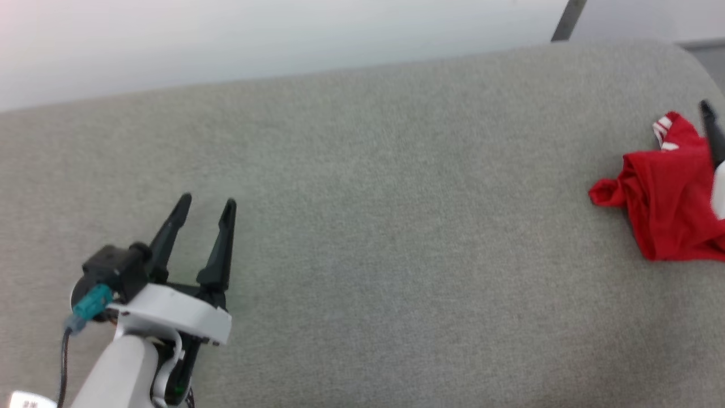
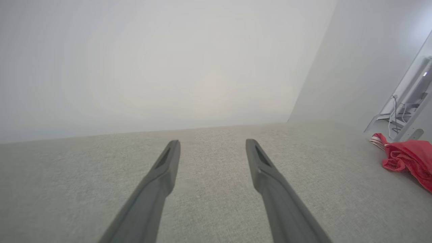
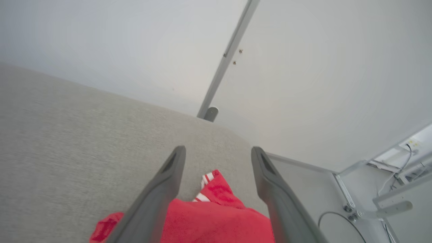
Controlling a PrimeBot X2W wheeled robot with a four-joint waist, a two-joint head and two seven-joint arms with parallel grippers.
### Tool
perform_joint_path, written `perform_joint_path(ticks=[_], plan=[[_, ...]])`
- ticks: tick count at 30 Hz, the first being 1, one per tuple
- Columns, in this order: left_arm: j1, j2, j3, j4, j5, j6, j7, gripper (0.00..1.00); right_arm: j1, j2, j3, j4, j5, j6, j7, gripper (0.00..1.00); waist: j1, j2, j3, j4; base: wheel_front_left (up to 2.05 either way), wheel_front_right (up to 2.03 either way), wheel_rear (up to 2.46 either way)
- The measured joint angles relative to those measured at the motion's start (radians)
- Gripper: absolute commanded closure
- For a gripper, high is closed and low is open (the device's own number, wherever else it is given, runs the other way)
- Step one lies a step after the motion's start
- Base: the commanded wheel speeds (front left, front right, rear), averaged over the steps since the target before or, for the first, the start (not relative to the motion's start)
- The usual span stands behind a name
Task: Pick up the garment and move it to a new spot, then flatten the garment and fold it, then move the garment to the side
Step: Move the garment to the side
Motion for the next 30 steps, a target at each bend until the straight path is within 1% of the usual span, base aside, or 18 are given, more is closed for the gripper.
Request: perform_joint_path(ticks=[7,13,18,24,30], plan=[[0.084,-0.003,0.023,0.001,-0.010,0.013,-0.001,0.00,0.103,0.040,0.001,-0.080,0.032,0.000,-0.023,0.00,0.0000,0.0000,-0.093,0.033,0.00,0.00,0.00],[0.163,-0.005,0.051,-0.016,-0.020,0.036,-0.002,0.00,0.215,0.062,-0.054,-0.175,0.042,0.000,-0.027,0.00,0.0000,0.0000,-0.165,0.065,0.00,0.00,0.00],[0.218,-0.001,0.084,-0.046,-0.023,0.053,-0.002,0.00,0.321,0.086,-0.128,-0.260,0.026,0.000,-0.027,0.00,0.0000,0.0000,-0.206,0.097,0.00,0.00,0.00],[0.286,0.000,0.131,-0.085,-0.017,0.070,-0.003,0.00,0.454,0.129,-0.233,-0.358,-0.024,0.000,-0.027,0.00,-0.0001,0.0000,-0.240,0.128,0.00,0.00,0.00],[0.345,0.000,0.175,-0.110,0.002,0.073,-0.003,0.00,0.591,0.168,-0.341,-0.459,-0.077,0.000,-0.027,0.00,0.0000,0.0000,-0.264,0.155,0.00,0.00,0.00]])
